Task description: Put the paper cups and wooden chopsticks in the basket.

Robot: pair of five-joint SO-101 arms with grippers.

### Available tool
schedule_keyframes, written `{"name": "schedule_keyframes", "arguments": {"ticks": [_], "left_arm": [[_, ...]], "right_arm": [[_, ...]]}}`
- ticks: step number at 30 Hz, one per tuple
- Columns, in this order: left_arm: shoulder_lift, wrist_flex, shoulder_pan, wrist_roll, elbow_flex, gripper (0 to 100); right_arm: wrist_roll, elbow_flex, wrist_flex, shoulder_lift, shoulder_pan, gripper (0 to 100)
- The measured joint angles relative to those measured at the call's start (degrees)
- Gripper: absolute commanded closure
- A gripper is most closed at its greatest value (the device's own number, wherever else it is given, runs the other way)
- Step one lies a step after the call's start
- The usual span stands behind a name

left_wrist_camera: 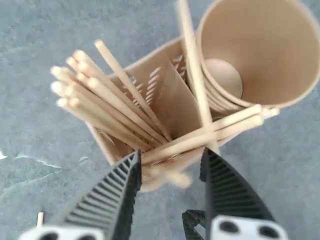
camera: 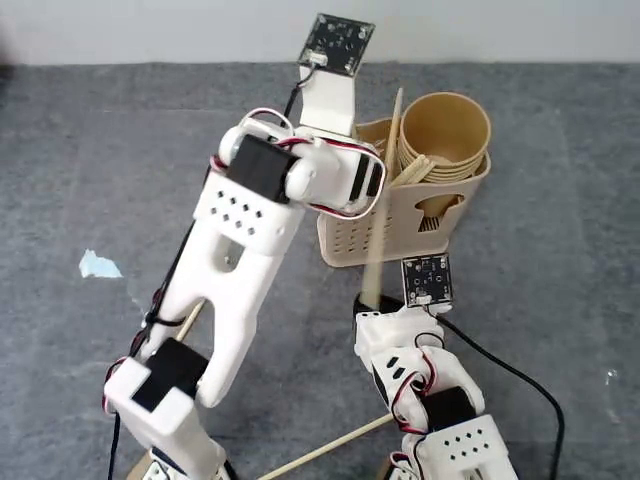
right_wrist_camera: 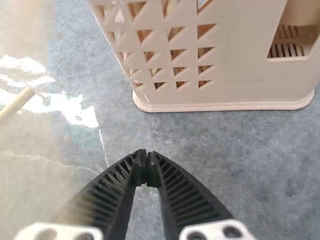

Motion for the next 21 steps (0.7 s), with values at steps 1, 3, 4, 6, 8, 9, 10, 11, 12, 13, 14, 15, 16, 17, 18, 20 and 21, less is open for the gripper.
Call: {"name": "schedule_keyframes", "arguments": {"ticks": [1, 3, 4, 6, 8, 9, 10, 11, 12, 13, 14, 15, 16, 17, 18, 20, 21], "left_arm": [[0.00, 0.00, 0.00, -0.09, 0.00, 81], [-0.09, 0.00, -0.62, -0.18, -0.09, 81], [-0.09, 0.00, -1.14, -0.18, 0.00, 81], [-0.18, 0.00, -1.49, -0.79, 0.00, 81], [-1.58, 0.44, -1.85, -1.67, 0.00, 81], [-2.46, 0.79, -2.11, -2.02, 0.00, 81], [-3.52, 1.32, -2.55, -2.20, 0.00, 81], [-4.48, 1.85, -2.81, -2.29, 0.00, 81], [-5.45, 2.37, -2.81, -2.37, 0.00, 81], [-6.24, 2.99, -2.90, -2.46, 0.00, 81], [-7.03, 3.60, -2.99, -2.46, 0.00, 81], [-7.65, 4.31, -3.08, -2.46, 0.00, 81], [-8.09, 5.27, -3.16, -2.64, 0.00, 81], [-8.53, 6.33, -3.25, -3.16, 0.00, 81], [-8.97, 7.56, -3.25, -3.96, 0.00, 81], [-9.76, 8.62, -3.25, -5.01, 0.00, 81], [-10.37, 8.70, -3.25, -5.54, 0.62, 81]], "right_arm": [[0.00, 0.00, 0.00, 0.00, 0.00, 98.8], [0.00, 0.00, 0.00, 0.00, 0.00, 98.8], [0.00, 0.00, 0.00, 0.00, 0.00, 98.8], [0.00, 0.00, 0.00, 0.00, 0.00, 98.8], [0.00, 0.00, 0.00, 0.00, 0.00, 98.8], [0.00, 0.00, 0.00, 0.00, 0.00, 98.8], [0.00, 0.00, 0.00, 0.00, 0.00, 98.8], [0.00, 0.00, 0.00, 0.00, 0.00, 98.8], [0.00, 0.00, 0.00, 0.00, 0.00, 98.8], [0.00, 0.00, 0.00, 0.00, 0.00, 98.8], [0.00, 0.00, 0.00, 0.00, 0.00, 98.8], [0.00, 0.00, 0.00, 0.00, 0.00, 98.8], [0.00, 0.00, 0.00, 0.00, 0.00, 98.8], [0.00, 0.00, 0.00, 0.00, 0.00, 98.8], [0.00, 0.00, 0.00, 0.00, 0.00, 98.8], [0.00, 0.00, 0.00, 0.00, 0.00, 98.8], [0.00, 0.00, 0.00, 0.00, 0.00, 98.8]]}}
